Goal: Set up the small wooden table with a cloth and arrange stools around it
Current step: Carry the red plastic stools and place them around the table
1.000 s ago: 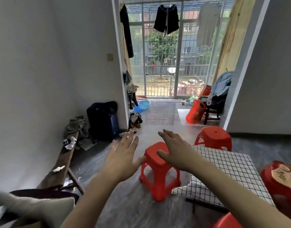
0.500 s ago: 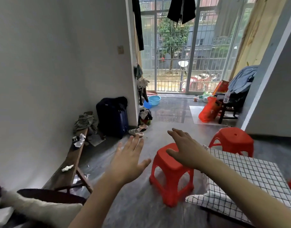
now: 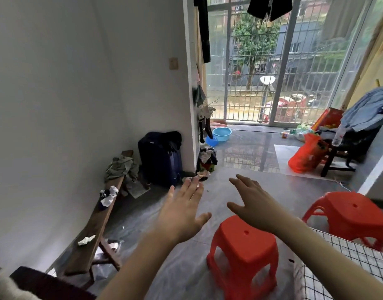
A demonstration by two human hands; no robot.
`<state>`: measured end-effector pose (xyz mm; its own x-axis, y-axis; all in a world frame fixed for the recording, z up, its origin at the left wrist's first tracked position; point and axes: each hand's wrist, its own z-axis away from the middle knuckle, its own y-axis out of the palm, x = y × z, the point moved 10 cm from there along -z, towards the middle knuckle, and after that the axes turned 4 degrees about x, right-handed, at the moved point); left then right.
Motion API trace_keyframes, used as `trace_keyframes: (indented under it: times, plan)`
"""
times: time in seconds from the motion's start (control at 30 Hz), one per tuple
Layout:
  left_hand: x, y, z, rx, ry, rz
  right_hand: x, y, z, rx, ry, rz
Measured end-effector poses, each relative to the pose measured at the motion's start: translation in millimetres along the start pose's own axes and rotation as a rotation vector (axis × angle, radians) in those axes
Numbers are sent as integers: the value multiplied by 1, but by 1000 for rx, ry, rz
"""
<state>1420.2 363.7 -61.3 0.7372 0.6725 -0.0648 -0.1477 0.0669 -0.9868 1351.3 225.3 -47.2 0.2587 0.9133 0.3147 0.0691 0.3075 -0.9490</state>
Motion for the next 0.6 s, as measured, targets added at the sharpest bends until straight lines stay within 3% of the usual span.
trace_keyframes:
  times: [0.37,0.6]
  plan:
    - [99,7,-102,46,-83,26,7,32,-136,61,-27,43]
    - [174,-33,-178,-14,-18,36,38,24,-243,40,-28,68]
